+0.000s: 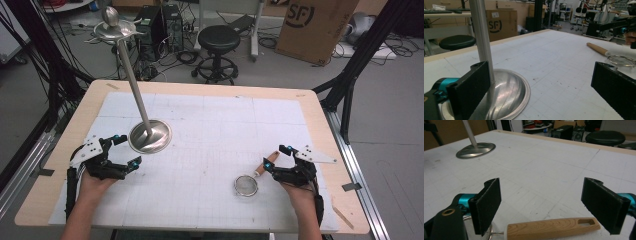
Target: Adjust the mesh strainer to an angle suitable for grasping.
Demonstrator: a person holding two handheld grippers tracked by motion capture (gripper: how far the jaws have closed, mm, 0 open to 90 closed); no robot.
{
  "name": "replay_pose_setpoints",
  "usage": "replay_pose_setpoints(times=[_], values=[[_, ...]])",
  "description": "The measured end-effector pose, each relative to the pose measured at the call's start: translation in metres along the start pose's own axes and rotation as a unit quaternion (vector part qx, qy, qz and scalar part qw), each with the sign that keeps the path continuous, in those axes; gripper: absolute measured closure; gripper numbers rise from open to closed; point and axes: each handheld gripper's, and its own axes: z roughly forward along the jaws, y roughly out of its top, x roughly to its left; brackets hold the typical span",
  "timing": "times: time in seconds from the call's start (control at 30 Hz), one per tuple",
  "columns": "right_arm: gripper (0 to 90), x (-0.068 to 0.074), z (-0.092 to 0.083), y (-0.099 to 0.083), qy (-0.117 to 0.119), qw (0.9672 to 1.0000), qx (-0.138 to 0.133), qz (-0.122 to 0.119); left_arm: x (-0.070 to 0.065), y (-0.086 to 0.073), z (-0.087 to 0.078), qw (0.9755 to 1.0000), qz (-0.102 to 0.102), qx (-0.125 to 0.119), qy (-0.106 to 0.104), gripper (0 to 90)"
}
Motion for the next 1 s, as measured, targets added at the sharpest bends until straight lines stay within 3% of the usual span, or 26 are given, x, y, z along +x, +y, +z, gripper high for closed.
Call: replay_pose_setpoints(times=[0.23,0.47,0.73,0.83,1.0], values=[[15.4,-0.0002,0.0044,-0.0022,0.002,0.9998,0.021,-0.003,-0.0005,-0.0003,0.0002,1.0000,0.002,0.006,-0.001,3.1],[15.5,0.0037,0.0020,-0.0001,0.007,0.9999,0.006,-0.009,-0.0043,0.0014,0.0023,1.0000,0.004,0.004,-0.004,3.1],[18.7,0.0066,0.0065,0.0003,0.007,0.9995,0.024,-0.021,-0.0065,0.0033,0.0025,0.9999,0.009,0.006,-0.007,3.2],[21.6,0.0048,0.0055,-0.0006,0.001,0.9997,0.026,-0.005,-0.0080,0.0038,0.0040,0.9997,0.016,0.018,0.001,3.1],[25.3,0.0022,0.0024,-0.0016,-0.017,0.9992,0.033,0.014,-0.0089,0.0040,0.0047,0.9997,0.014,0.018,0.001,3.2]])
